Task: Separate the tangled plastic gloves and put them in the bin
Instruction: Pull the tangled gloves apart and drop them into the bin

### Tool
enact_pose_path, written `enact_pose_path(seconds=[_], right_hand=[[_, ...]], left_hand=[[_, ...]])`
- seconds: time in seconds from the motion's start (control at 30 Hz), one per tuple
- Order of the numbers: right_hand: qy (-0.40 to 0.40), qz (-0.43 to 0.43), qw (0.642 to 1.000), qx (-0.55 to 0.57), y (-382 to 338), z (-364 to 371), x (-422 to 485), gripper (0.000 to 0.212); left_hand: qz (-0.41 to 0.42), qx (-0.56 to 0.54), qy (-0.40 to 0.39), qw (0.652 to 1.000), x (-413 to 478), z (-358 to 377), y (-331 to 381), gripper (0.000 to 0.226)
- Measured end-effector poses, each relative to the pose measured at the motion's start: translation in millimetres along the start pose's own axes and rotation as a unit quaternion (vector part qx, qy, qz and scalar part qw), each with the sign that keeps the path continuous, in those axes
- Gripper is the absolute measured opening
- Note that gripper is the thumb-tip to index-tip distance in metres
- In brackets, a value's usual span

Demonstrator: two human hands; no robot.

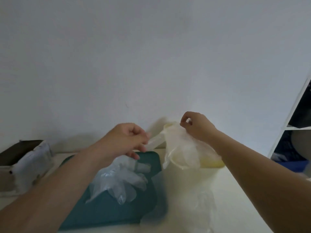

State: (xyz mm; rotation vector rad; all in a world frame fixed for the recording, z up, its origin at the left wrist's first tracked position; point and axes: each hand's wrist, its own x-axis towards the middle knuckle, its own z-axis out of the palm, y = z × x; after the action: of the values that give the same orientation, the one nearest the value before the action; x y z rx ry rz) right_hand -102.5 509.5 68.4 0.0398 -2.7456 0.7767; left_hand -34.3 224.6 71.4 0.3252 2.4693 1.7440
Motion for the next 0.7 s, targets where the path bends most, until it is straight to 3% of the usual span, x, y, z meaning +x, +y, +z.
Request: enact_pose_path(seconds=[0.1,0.2,0.27,0.37,0.43,0.57,0.7], right_hand=[[0.036,0.009,0.998,-0.056,4,9,-4,0.005],[0.07,-0.014,0.99,-0.123,0,-1,-9,0.035],[0.104,-0.037,0.982,-0.151,-12,-17,-15,0.036],[0.112,-0.071,0.98,-0.149,-34,-40,-34,0.02],[0.051,-0.093,0.986,-0.132,-48,-45,-52,0.031],[-0.183,-0.042,0.968,-0.166,-53,-23,-84,0.082],[-0.232,-0.003,0.954,-0.189,-36,-14,-82,0.079]], left_hand=[[-0.028,0.132,-0.126,0.983,-4,33,-26,0.06],[-0.029,0.189,-0.174,0.966,-3,58,-43,0.075],[-0.026,0.176,-0.171,0.969,-5,68,-50,0.066],[-0.009,0.124,-0.147,0.981,-10,82,-56,0.025],[-0.01,0.113,-0.145,0.983,-13,83,-60,0.016],[-0.025,0.086,-0.152,0.984,-17,59,-60,0.01],[-0.015,0.011,-0.146,0.989,-28,23,-46,0.009]])
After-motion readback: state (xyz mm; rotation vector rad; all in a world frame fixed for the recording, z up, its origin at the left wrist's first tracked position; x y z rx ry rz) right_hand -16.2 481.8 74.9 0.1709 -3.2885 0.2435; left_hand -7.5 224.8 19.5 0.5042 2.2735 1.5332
